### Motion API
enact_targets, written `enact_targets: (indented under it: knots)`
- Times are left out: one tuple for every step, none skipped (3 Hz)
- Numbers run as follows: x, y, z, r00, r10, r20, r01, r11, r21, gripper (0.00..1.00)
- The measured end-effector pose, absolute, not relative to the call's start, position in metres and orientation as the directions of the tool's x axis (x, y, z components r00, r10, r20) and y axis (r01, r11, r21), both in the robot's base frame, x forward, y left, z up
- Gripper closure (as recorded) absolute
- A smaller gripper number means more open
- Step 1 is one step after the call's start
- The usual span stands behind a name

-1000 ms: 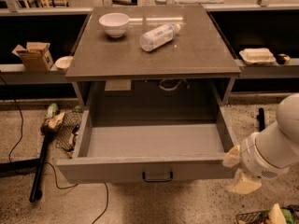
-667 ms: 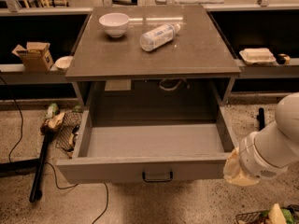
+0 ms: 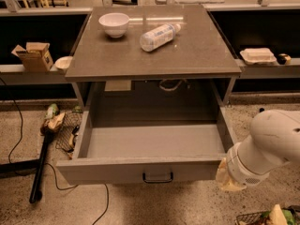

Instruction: Close top drawer

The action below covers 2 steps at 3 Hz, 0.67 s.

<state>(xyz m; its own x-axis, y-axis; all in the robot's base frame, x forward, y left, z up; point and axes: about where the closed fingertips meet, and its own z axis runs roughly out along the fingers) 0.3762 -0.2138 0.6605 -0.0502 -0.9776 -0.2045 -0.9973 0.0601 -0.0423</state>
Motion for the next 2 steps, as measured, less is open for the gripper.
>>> enact_targets:
  knots:
    - [0.3945, -0.2114, 0.6346, 0.004, -0.978, -0.208, -0.996, 0.014, -0.084, 1.00]
    - [0.3989, -0.2108, 0.6305, 0.012, -0.977, -0.211, -0.995, 0.009, -0.096, 0.86]
